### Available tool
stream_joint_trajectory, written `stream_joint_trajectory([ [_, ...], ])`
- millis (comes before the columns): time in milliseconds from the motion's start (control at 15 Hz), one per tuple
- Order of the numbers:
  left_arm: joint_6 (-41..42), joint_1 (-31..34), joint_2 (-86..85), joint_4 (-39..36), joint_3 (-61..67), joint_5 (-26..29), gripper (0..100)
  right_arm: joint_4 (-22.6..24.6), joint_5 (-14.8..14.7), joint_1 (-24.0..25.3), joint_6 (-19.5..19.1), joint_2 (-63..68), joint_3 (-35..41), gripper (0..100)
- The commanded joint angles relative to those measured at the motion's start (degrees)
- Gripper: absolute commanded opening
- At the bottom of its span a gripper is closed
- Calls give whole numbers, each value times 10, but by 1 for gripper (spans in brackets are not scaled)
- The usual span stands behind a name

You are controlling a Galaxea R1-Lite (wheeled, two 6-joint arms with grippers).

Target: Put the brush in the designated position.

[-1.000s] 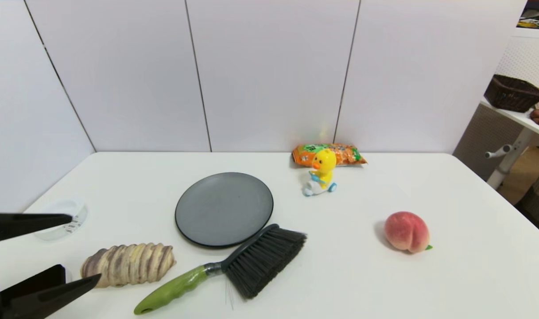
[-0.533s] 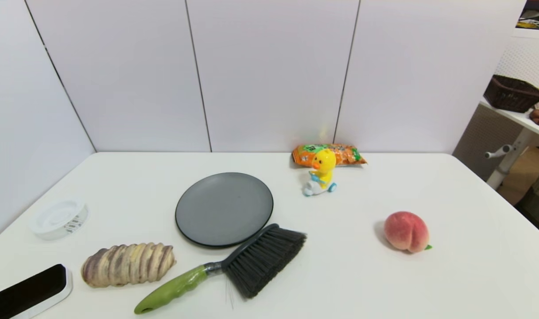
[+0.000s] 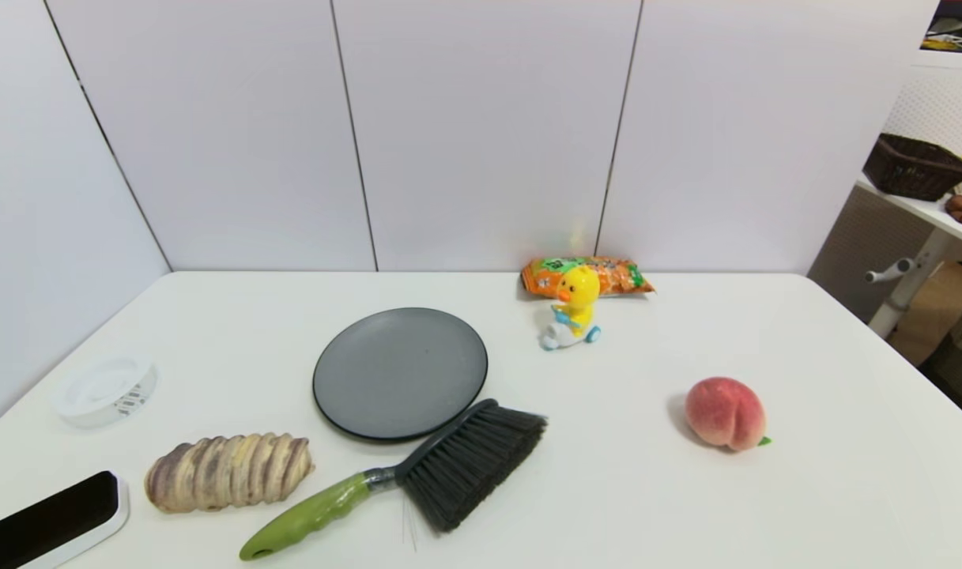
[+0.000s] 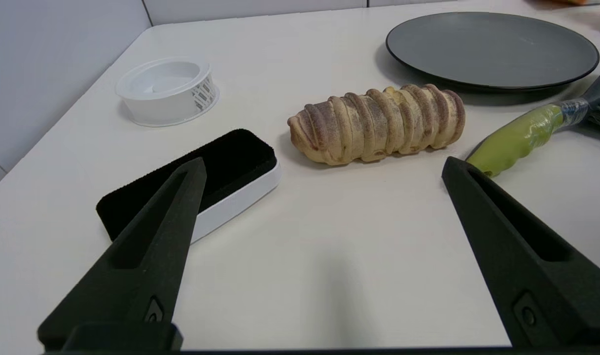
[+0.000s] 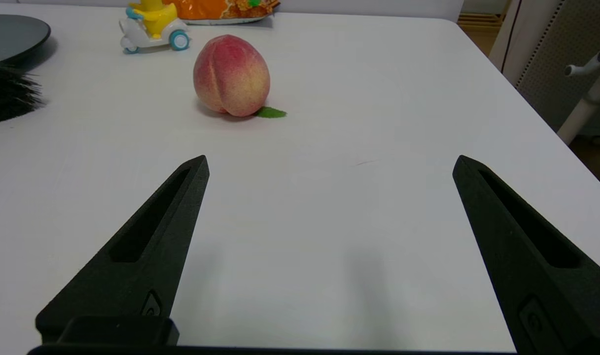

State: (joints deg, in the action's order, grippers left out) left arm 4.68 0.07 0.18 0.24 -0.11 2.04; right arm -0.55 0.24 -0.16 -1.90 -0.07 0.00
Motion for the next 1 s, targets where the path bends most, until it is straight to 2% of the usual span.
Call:
stream_joint_trajectory([
  [67,-23,0,-2,-1,1,-5,100,0,0,0,0,1,1,100],
  [667,-27,0,-2,-1,1,-13,100,0,0,0,0,1,1,100],
  [1000,-28,0,-2,-1,1,-13,100,1,-4,0,23,1,1,100],
])
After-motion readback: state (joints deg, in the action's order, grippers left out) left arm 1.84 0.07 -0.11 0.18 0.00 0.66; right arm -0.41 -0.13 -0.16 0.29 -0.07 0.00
